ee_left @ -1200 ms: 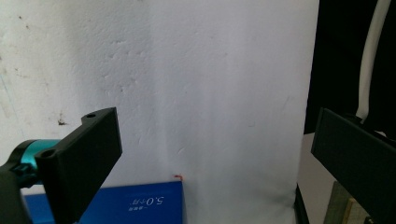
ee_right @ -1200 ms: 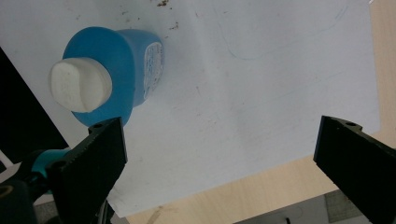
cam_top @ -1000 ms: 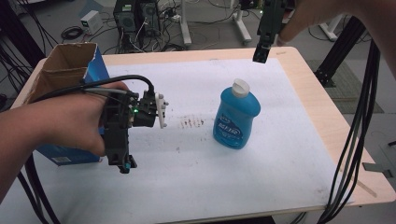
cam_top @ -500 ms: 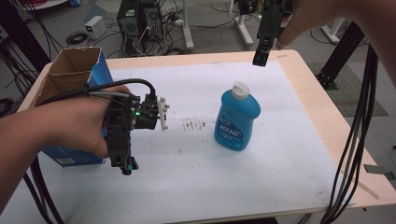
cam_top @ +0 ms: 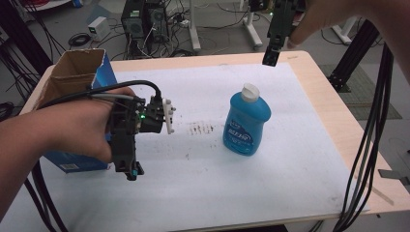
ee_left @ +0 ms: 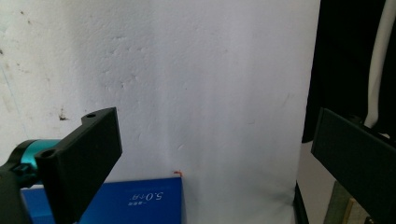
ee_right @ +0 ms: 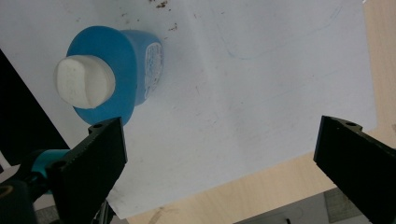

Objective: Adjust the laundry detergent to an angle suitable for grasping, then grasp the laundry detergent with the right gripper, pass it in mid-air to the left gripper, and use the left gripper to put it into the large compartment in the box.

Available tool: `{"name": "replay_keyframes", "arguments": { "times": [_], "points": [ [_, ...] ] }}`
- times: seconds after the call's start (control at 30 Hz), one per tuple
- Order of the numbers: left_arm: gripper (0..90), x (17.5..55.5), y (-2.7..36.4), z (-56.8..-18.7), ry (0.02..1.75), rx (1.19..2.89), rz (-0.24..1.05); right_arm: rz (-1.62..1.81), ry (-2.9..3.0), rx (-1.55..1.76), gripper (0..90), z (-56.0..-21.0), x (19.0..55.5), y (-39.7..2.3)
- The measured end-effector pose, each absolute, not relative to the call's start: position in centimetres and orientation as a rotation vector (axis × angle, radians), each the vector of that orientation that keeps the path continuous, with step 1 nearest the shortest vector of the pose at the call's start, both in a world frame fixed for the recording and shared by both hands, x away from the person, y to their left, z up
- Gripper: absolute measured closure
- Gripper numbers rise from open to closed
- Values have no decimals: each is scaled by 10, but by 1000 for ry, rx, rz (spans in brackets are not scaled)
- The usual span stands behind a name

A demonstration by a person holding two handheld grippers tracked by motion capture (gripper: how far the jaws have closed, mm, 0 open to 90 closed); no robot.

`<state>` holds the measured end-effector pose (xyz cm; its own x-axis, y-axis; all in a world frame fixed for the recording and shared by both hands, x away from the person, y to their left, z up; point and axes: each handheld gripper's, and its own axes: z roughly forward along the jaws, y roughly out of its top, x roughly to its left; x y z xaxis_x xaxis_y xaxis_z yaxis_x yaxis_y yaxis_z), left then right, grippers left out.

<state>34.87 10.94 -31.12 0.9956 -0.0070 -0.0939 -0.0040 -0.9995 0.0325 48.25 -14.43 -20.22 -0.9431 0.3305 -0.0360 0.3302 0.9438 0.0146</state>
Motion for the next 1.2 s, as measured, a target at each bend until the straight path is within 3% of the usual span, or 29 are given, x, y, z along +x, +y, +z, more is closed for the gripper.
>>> {"name": "replay_keyframes", "arguments": {
  "times": [0.6,1.2],
  "points": [
    [17,349,109,-314,11,3111,-155,145,3055,561,17,-207,483,-155],
    [18,344,108,-319,10,3109,-142,591,2873,880,17,-233,432,-232]
  ]
}}
